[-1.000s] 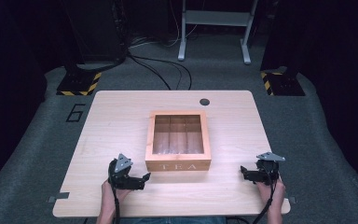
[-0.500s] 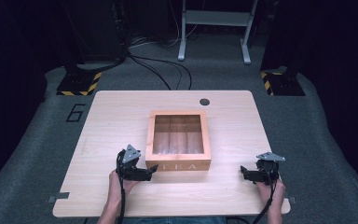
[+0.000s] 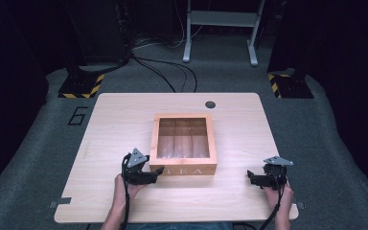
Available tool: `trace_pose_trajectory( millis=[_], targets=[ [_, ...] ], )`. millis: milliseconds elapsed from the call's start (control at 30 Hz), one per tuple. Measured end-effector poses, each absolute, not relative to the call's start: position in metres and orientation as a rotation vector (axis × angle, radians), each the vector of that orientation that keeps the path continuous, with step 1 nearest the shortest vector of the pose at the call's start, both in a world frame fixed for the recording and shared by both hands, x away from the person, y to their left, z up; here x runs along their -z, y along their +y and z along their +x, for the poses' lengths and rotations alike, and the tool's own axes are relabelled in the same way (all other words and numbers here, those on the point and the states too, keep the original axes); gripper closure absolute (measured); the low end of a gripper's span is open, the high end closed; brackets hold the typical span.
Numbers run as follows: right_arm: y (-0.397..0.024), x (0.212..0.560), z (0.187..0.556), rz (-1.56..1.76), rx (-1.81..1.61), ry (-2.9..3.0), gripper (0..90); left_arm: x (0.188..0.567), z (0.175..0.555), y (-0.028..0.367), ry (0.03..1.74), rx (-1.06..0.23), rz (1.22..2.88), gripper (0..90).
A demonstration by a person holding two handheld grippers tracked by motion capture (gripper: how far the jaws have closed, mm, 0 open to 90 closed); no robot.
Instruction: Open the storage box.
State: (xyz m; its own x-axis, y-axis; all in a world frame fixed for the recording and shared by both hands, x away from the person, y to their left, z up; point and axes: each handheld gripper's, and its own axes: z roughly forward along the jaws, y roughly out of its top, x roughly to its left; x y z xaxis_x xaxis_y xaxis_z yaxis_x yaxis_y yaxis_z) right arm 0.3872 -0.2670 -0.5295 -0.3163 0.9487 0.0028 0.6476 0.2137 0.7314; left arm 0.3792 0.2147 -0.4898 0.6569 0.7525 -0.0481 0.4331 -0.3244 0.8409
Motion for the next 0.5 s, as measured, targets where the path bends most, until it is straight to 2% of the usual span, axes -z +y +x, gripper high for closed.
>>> trace_pose_trajectory(
  millis=[500],
  targets=[
    [-0.2675, 0.5295, 0.3872, 1.469, -0.887, 2.047, 5.1, 0.4889, 0.3752, 0.216, 0.904, -0.478, 1.961, 29.2]
  ],
)
